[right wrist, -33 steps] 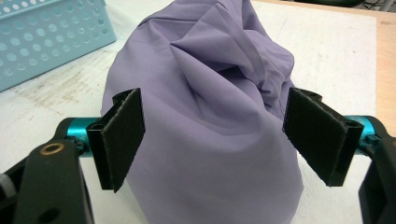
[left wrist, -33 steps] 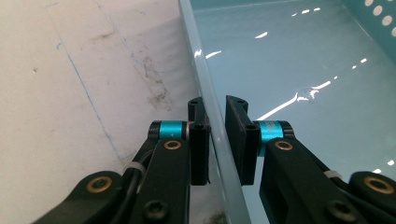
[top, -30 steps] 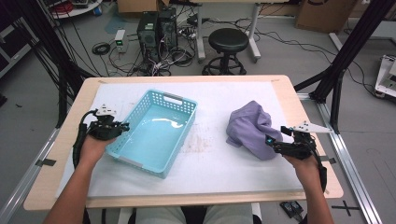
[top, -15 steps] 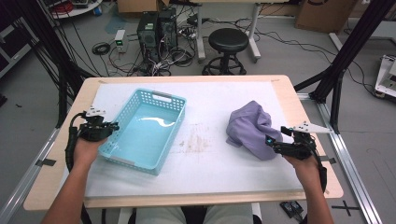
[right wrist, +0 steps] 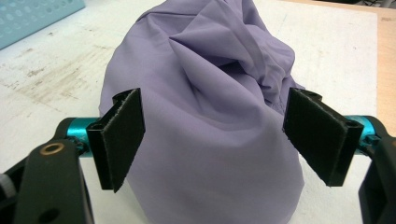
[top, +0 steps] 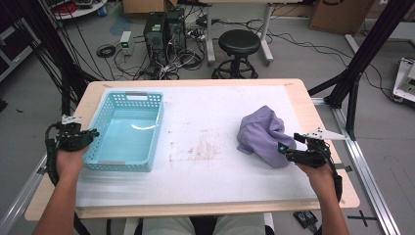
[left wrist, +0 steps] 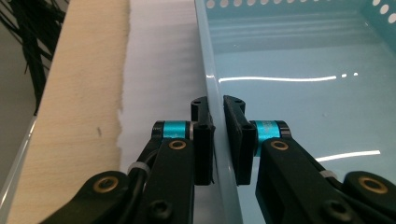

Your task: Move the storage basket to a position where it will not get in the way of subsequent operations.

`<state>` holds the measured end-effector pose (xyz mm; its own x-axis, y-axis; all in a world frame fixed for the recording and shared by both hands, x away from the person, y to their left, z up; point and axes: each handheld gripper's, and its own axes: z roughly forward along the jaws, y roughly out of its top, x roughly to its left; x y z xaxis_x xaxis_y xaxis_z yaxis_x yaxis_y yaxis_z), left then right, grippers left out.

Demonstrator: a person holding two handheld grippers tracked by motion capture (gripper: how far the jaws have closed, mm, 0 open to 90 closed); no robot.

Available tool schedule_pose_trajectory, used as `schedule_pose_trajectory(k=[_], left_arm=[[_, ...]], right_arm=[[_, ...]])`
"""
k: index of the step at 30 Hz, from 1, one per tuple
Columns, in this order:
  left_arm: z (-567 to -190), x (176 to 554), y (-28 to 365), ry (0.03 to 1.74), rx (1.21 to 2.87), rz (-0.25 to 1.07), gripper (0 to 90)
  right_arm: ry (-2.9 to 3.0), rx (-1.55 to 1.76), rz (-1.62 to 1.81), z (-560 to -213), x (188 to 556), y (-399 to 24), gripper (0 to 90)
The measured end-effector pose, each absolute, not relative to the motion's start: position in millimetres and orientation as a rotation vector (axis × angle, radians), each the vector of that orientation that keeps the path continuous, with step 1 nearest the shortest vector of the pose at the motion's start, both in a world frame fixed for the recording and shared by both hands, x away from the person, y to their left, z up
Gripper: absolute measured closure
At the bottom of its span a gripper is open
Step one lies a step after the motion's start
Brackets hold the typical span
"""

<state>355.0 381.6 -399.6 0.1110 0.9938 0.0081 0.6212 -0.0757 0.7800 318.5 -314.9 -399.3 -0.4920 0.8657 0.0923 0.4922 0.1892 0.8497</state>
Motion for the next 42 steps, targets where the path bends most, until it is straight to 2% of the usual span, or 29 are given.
schedule_pose_trajectory(k=[2,3,4,8,9,10,12,13,15,29,40,42], left_arm=[[-401,353,386,1.560,1.760,0.751,81.3],[-405,350,388,1.495,1.768,0.674,68.9],[-405,350,388,1.495,1.768,0.674,64.5],[-409,341,390,1.460,1.803,0.655,62.9],[-410,340,390,1.468,1.814,0.640,67.7],[-410,339,392,1.498,1.814,0.624,67.7],[-408,338,396,1.540,1.770,0.625,81.4],[-408,338,398,1.567,1.753,0.631,83.8],[-409,338,401,1.612,1.720,0.679,84.4],[-411,330,422,1.744,1.592,0.777,84.7],[-411,332,434,1.758,1.586,0.802,84.3],[-411,332,435,1.721,1.592,0.803,81.7]], right_arm=[[2.061,1.273,1.229,-399,318,-315,21.0],[2.060,1.271,1.229,-399,318,-315,21.0],[2.060,1.271,1.229,-399,318,-315,21.0],[2.058,1.274,1.228,-399,318,-316,21.0],[2.062,1.269,1.227,-400,318,-314,21.0],[2.062,1.269,1.227,-400,318,-314,21.0],[2.068,1.265,1.226,-400,319,-312,21.0],[2.072,1.265,1.225,-400,319,-311,21.0],[2.073,1.260,1.224,-400,320,-310,21.0],[2.066,1.267,1.224,-400,319,-314,21.0],[2.077,1.255,1.230,-401,319,-311,21.0],[2.079,1.254,1.230,-401,319,-311,21.0]])
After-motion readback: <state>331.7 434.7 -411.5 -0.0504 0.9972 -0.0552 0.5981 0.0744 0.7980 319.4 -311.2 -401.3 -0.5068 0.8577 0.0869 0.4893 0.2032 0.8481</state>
